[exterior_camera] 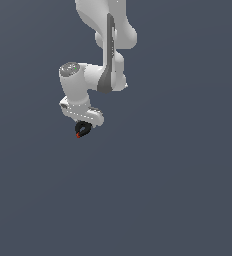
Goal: Pick up the object and move it to a goal position.
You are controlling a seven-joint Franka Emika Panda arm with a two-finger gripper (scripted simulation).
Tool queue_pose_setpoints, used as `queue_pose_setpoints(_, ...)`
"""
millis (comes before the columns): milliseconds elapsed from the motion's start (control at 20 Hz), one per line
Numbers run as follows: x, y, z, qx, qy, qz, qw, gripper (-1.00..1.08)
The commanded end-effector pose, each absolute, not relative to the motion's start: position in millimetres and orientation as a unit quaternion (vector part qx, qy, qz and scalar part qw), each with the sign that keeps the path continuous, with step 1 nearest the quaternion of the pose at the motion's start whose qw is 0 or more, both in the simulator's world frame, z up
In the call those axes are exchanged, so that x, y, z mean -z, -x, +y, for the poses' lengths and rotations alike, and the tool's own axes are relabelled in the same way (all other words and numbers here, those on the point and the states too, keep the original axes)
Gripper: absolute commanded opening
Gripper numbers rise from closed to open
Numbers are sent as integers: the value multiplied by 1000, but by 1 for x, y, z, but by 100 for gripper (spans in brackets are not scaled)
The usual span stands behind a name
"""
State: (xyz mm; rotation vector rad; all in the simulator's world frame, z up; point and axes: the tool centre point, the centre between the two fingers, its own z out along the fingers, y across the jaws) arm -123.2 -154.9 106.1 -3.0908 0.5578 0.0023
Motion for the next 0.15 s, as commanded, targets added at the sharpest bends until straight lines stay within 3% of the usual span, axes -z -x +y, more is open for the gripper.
queue_pose_setpoints(0,-109,126,-161,0,984,177,0,-100)
queue_pose_setpoints(100,-110,127,-162,0,984,177,0,-100)
